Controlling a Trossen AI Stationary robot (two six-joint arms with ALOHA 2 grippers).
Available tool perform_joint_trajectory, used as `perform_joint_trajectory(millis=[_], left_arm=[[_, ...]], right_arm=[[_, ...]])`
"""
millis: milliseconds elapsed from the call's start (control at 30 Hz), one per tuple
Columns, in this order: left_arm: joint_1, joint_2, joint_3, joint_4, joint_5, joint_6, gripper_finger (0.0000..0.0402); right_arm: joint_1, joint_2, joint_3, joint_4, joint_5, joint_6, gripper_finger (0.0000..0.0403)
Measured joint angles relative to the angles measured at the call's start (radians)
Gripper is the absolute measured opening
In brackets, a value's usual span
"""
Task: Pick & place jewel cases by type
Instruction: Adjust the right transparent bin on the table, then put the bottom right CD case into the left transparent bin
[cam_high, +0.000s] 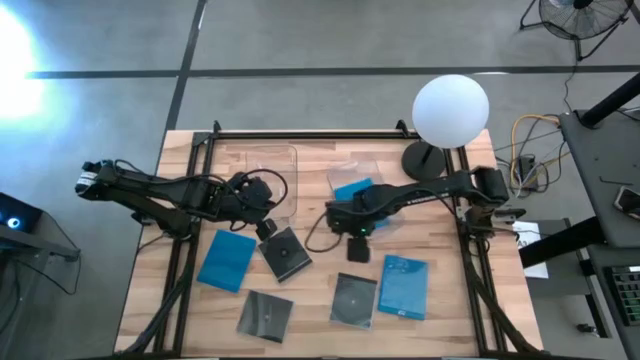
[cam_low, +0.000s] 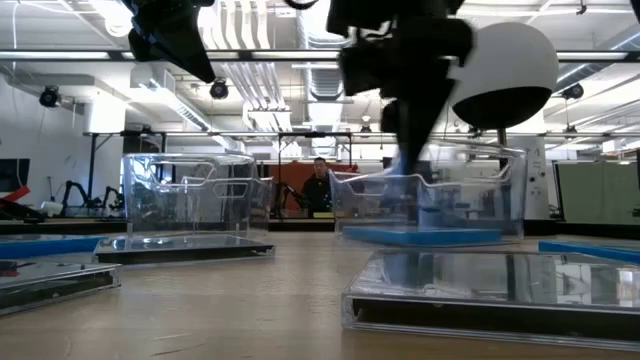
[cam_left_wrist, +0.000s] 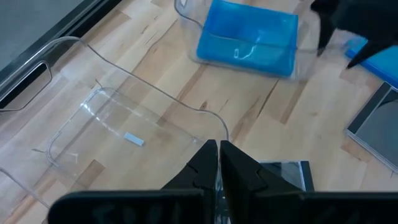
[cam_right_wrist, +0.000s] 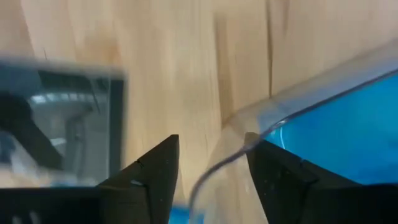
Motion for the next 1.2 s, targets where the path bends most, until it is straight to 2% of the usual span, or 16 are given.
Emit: perform_joint_trajectory(millis=[100, 233, 367, 533, 633, 700, 767, 867, 1000, 1100, 1200], left_arm=[[0.000, 0.000, 0.000, -0.001, 0.000, 0.000, 0.0000], [0.000, 0.000, 0.000, -0.010, 0.004, -0.002, 0.0000], [-0.004, 0.000, 0.000, -0.015, 0.009, -0.002, 0.0000], [-0.006, 0.000, 0.000, -0.016, 0.009, -0.003, 0.0000], [-0.006, 0.000, -0.002, -0.016, 0.009, -0.001, 0.0000], [-0.006, 0.000, -0.002, -0.009, 0.009, 0.005, 0.0000], [-0.006, 0.000, -0.002, 0.002, 0.009, 0.006, 0.0000], [-0.006, 0.004, -0.002, 0.028, 0.010, 0.016, 0.0000], [-0.003, 0.024, -0.010, 0.101, 0.123, 0.092, 0.0000], [-0.002, 0.046, -0.049, 0.214, 0.276, 0.163, 0.0000], [0.004, 0.064, -0.099, 0.325, 0.381, 0.219, 0.0000]], right_arm=[[-0.034, 0.015, 0.019, 0.104, 0.029, 0.066, 0.0171], [-0.085, 0.019, 0.031, 0.109, 0.222, 0.121, 0.0167], [-0.112, -0.023, 0.030, 0.086, 0.259, 0.129, 0.0170], [-0.093, -0.119, 0.031, 0.080, 0.216, 0.107, 0.0183], [-0.056, -0.180, 0.031, -0.064, 0.148, 0.085, 0.0191], [-0.032, -0.206, 0.017, -0.186, 0.049, 0.115, 0.0195], [-0.006, -0.221, -0.017, -0.239, -0.056, 0.193, 0.0198], [0.046, -0.244, -0.068, -0.225, -0.153, 0.373, 0.0198], [0.141, -0.240, -0.153, -0.090, -0.250, 0.701, 0.0198], [0.225, -0.240, -0.227, 0.131, -0.261, 0.955, 0.0198], [0.312, -0.241, -0.305, 0.355, -0.205, 1.215, 0.0198]])
